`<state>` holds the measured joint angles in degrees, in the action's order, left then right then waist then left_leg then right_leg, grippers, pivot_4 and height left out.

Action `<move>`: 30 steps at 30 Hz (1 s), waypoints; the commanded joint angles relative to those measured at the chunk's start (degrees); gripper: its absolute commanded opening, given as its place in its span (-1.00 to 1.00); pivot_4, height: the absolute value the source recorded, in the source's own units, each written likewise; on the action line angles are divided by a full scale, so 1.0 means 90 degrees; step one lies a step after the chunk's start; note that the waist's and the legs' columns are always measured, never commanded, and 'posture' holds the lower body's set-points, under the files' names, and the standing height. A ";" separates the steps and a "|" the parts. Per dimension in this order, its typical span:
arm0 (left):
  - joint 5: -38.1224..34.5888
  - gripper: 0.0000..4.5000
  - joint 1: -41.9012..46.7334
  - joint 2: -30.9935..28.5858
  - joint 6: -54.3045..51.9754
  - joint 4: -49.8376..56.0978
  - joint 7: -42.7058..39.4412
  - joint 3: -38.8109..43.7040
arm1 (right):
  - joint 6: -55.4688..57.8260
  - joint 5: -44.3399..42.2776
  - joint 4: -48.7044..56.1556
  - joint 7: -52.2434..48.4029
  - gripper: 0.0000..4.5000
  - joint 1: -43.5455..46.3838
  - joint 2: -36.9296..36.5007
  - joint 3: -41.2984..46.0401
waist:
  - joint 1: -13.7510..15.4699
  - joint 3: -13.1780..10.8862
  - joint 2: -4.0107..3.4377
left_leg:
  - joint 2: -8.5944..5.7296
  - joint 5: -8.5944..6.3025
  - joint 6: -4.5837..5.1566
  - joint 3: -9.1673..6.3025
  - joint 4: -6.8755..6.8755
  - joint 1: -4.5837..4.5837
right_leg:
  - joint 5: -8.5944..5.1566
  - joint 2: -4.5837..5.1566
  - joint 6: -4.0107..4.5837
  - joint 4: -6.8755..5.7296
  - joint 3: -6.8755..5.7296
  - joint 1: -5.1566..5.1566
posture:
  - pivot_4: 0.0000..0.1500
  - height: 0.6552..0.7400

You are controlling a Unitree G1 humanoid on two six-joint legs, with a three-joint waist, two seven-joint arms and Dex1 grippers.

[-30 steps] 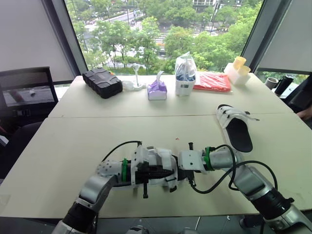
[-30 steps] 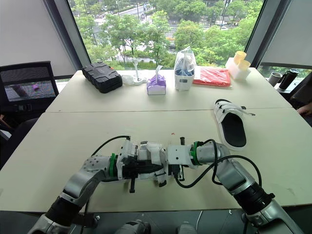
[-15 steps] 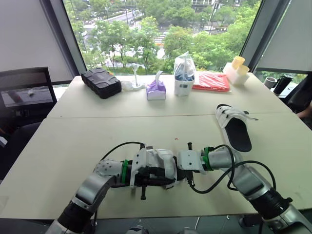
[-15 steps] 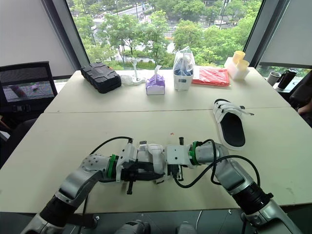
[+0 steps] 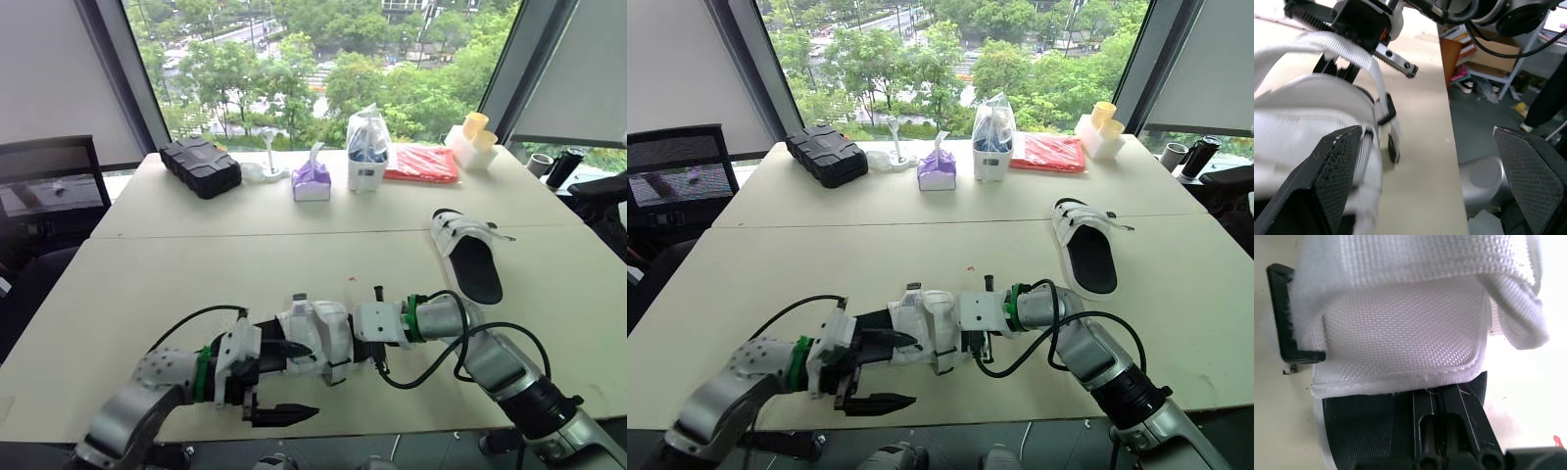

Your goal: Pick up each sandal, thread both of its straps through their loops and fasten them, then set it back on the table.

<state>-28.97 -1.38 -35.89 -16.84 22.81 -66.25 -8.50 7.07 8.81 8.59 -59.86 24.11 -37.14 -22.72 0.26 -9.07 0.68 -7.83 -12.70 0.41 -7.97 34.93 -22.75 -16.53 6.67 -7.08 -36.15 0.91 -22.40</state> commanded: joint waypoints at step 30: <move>0.1104 0.58 0.0282 0.1702 0.0842 -0.1507 0.0788 -0.1145 | 0.0344 0.0121 0.0168 -0.0217 -1.00 -0.0248 -0.0304 -0.0068 | 0.0148 -0.0007 -0.0007 | -0.0008 0.0001 0.0001 0.0004 0.0023 -0.0016 | -0.0001 0.0006 0.0002 0.0004 -0.0003 -0.0001 | 1.00 1.00</move>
<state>-17.63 0.55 -21.09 -9.20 8.55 -59.35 -19.35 9.29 8.82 11.06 -60.64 23.14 -39.21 -21.54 1.60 -9.14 0.62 -7.90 -12.69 0.42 -7.94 35.13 -22.89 -16.53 6.72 -7.07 -36.11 0.89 -22.41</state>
